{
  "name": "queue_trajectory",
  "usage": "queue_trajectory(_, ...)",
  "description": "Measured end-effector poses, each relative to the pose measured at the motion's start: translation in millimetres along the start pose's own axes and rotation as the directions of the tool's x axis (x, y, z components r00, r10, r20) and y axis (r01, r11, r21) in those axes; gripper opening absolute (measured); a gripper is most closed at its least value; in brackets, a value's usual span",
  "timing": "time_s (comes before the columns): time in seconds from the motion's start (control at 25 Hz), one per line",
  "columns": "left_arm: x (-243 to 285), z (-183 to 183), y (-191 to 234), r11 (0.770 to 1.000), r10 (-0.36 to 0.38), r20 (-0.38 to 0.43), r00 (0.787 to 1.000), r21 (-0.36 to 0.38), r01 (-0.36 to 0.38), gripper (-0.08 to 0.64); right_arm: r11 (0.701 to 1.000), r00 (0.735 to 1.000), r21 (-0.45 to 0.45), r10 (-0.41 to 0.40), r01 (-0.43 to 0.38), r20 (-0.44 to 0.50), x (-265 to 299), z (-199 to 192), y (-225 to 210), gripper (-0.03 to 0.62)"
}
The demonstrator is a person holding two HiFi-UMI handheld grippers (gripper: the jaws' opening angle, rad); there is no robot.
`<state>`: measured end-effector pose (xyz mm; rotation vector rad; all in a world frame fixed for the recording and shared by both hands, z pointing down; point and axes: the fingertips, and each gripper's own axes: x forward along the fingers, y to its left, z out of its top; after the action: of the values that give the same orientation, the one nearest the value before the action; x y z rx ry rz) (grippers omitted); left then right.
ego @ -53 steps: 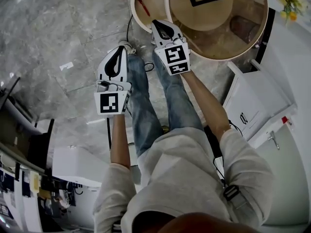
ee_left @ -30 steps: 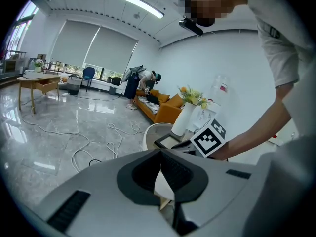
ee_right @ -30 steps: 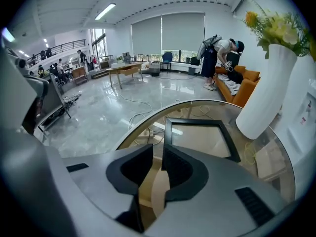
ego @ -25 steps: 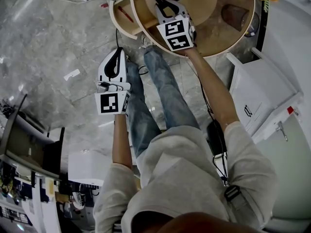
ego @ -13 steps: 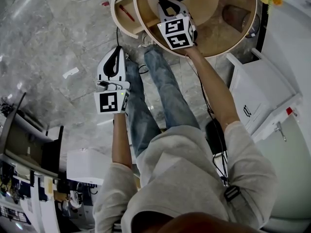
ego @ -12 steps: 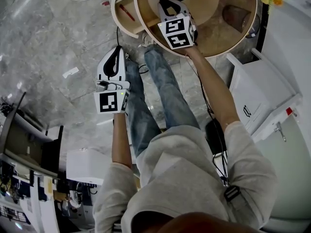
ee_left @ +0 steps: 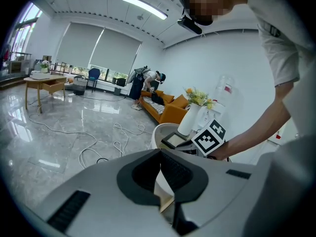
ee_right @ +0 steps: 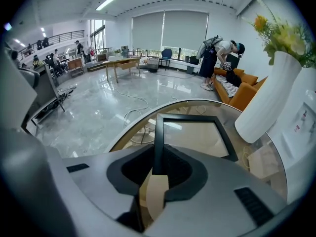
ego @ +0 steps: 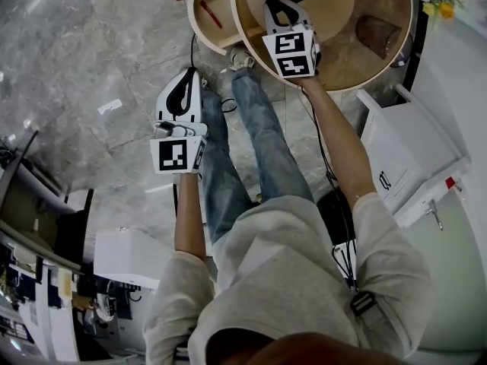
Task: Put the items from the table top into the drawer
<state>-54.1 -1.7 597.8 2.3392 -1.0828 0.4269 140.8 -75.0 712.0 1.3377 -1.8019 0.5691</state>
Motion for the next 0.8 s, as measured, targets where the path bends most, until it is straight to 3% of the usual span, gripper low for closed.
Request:
queue_trajectory(0.32, -24.5, -2.0, 14.1, 0.999, 0.031, 0.026, 0.999, -0.013, -0.031, 0.015, 0.997, 0.995, -0.056, 0.065, -0.06, 0.08, -10.9, 31.2, 52.2, 0.081)
queue_trajectory(0.8, -86.5, -19.0, 68.0, 0.99, 0.131, 0.05, 0.99, -0.059, -0.128, 0.015, 0.972, 0.97, -0.128, 0.211, -0.195, 0.122, -4.4, 73.9, 181.1, 0.081)
